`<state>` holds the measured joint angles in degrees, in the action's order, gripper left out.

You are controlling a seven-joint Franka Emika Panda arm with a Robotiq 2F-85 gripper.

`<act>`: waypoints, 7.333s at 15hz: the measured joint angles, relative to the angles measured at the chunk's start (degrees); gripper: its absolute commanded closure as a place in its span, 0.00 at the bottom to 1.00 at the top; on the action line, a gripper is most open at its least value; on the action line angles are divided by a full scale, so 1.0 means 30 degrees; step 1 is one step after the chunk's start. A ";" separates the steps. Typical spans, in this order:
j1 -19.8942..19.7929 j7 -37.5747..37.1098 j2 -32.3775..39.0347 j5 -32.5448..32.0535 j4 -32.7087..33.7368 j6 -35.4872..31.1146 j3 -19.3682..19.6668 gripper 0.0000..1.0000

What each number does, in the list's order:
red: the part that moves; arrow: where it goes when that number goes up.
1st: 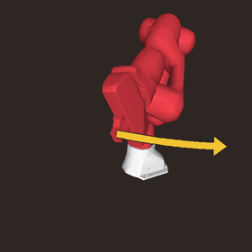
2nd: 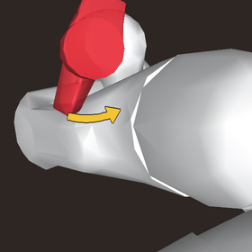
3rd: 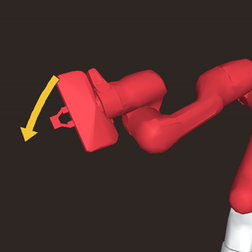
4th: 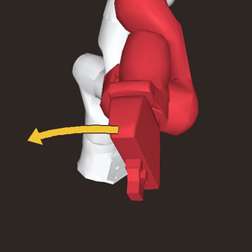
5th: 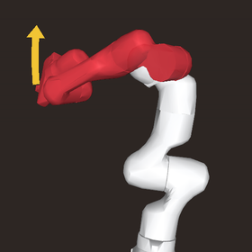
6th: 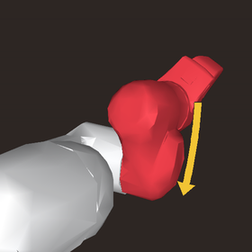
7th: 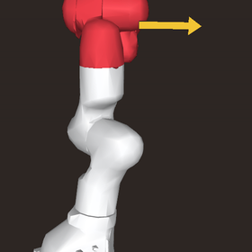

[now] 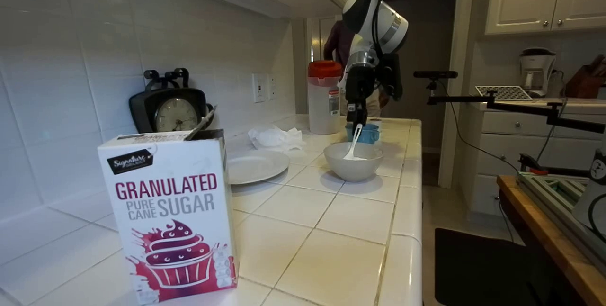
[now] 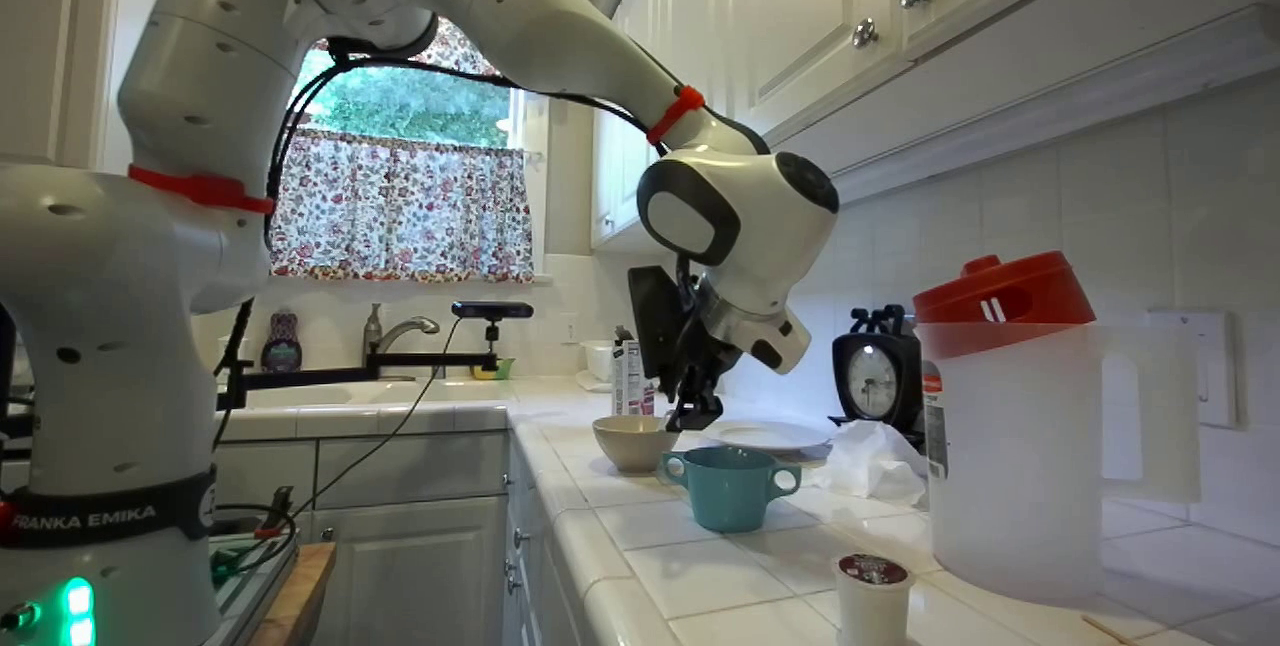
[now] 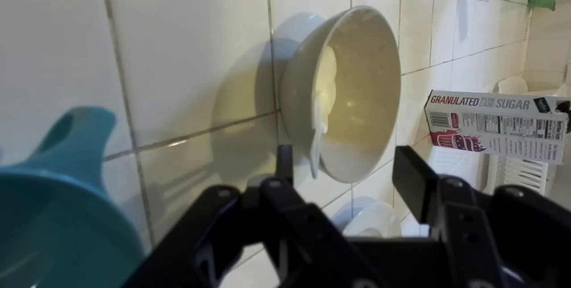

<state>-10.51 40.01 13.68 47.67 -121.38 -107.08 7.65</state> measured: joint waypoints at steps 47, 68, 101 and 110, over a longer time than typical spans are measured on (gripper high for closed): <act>-0.0009 -0.0137 -0.1487 -0.1126 -0.0918 0.0065 0.0276 0.99; -0.0089 -0.0184 -0.1474 -0.1847 -0.0916 0.0017 0.0359 0.99; -0.0151 0.0693 -0.0567 -0.1623 -0.0311 0.0346 -0.0073 0.99; -0.0087 0.0415 -0.0183 -0.1781 0.0143 0.1132 -0.0207 0.99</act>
<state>-10.77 41.25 13.13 42.33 -120.95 -103.68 7.03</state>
